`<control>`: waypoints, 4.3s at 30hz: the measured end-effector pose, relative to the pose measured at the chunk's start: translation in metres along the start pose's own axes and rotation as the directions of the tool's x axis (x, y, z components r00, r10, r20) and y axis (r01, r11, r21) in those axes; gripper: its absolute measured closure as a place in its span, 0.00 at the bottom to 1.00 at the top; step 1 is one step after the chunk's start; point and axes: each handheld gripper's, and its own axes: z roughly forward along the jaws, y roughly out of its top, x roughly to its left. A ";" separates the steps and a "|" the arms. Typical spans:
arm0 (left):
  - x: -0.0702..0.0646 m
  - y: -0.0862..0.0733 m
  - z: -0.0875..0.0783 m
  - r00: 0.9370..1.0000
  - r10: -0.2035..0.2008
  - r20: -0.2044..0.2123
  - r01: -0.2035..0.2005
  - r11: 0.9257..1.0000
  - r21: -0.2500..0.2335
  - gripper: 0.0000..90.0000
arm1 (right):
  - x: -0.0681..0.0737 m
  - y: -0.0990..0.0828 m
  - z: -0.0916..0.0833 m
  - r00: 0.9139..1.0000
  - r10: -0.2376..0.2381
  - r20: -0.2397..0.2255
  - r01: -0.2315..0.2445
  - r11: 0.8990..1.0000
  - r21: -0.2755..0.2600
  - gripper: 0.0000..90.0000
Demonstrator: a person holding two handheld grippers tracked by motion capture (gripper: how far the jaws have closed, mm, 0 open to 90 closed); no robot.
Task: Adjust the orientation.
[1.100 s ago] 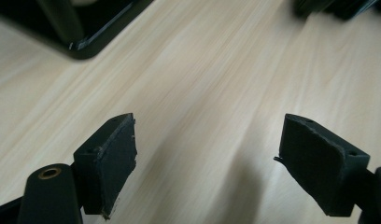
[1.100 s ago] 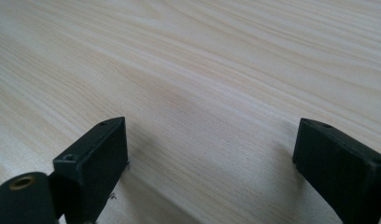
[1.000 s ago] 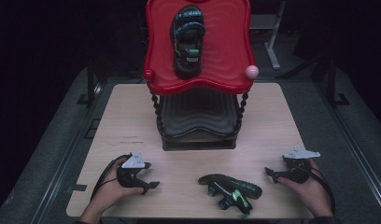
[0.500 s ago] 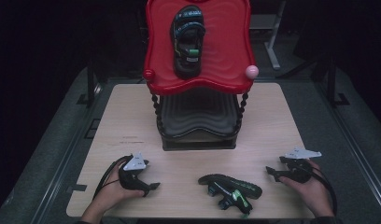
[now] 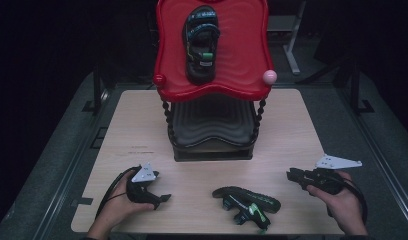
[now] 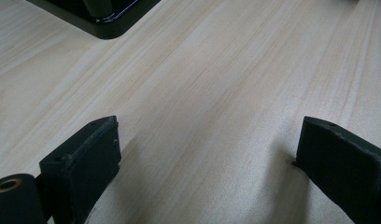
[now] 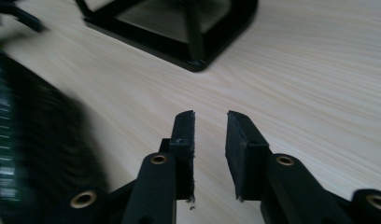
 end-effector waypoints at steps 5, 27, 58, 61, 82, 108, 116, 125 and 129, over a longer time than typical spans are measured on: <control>0.000 0.000 0.000 1.000 -0.001 -0.003 0.001 1.000 0.000 0.06 | 0.014 0.005 -0.005 0.997 -0.025 -0.072 0.024 0.999 -0.021 0.87; 0.000 0.000 0.000 1.000 0.002 0.001 -0.002 1.000 0.005 0.04 | 0.082 0.007 0.020 0.925 -0.148 -0.350 0.165 0.986 0.018 1.00; 0.000 0.000 0.000 1.000 -0.003 -0.004 0.003 1.000 0.008 0.04 | 0.043 0.023 0.042 0.951 -0.095 -0.293 0.101 0.995 0.007 1.00; 0.000 0.000 0.000 1.000 -0.004 -0.004 0.004 1.000 0.008 0.04 | 0.039 0.024 0.045 0.953 -0.083 -0.290 0.091 0.996 0.013 1.00; 0.001 0.000 0.000 1.000 -0.012 -0.010 0.012 1.000 0.005 0.04 | 0.001 0.016 0.079 0.972 0.014 -0.233 0.010 0.995 0.100 1.00; 0.001 0.000 0.000 1.000 -0.014 -0.012 0.014 1.000 0.004 0.04 | -0.003 -0.018 0.039 0.981 -0.012 -0.194 0.042 0.988 0.147 1.00; 0.001 0.000 0.000 1.000 -0.013 -0.013 0.013 1.000 0.005 0.04 | 0.010 -0.022 0.036 0.968 -0.029 -0.249 0.072 0.983 0.167 1.00; 0.001 0.000 0.000 1.000 -0.012 -0.013 0.012 1.000 0.005 0.04 | 0.031 -0.024 0.039 0.943 -0.058 -0.327 0.125 0.974 0.189 1.00; 0.001 0.000 0.000 1.000 -0.013 -0.014 0.013 1.000 0.005 0.04 | 0.043 -0.022 0.044 0.924 -0.080 -0.374 0.163 0.967 0.197 1.00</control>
